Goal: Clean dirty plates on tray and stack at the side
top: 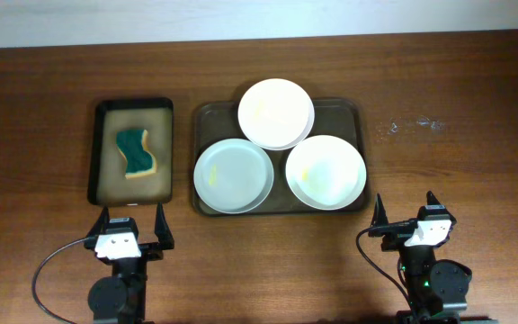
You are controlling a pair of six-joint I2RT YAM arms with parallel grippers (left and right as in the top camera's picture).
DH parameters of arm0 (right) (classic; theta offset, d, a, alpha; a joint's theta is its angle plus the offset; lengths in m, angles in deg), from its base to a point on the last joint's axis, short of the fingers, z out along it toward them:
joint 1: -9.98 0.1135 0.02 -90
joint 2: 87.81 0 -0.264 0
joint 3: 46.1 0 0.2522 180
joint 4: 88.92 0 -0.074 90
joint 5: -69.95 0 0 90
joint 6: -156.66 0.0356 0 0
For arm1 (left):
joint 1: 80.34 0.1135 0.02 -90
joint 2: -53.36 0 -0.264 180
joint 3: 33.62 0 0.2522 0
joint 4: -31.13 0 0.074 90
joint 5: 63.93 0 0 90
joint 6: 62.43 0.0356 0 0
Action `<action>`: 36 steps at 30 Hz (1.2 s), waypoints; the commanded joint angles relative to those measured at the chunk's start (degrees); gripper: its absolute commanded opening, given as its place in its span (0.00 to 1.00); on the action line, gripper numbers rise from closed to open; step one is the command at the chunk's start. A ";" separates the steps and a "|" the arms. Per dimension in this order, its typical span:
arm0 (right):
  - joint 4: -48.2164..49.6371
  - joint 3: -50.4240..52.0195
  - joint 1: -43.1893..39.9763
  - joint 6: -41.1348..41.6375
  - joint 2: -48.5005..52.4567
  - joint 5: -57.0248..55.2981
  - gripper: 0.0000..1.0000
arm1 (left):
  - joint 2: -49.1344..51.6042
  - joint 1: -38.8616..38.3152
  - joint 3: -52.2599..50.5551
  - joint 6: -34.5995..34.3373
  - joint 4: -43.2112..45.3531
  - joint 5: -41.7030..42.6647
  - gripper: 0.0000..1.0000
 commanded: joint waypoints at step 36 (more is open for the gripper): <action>-0.31 0.31 0.44 0.24 -0.37 -0.66 0.98 | 50.12 -0.28 66.53 0.68 -36.89 11.96 0.99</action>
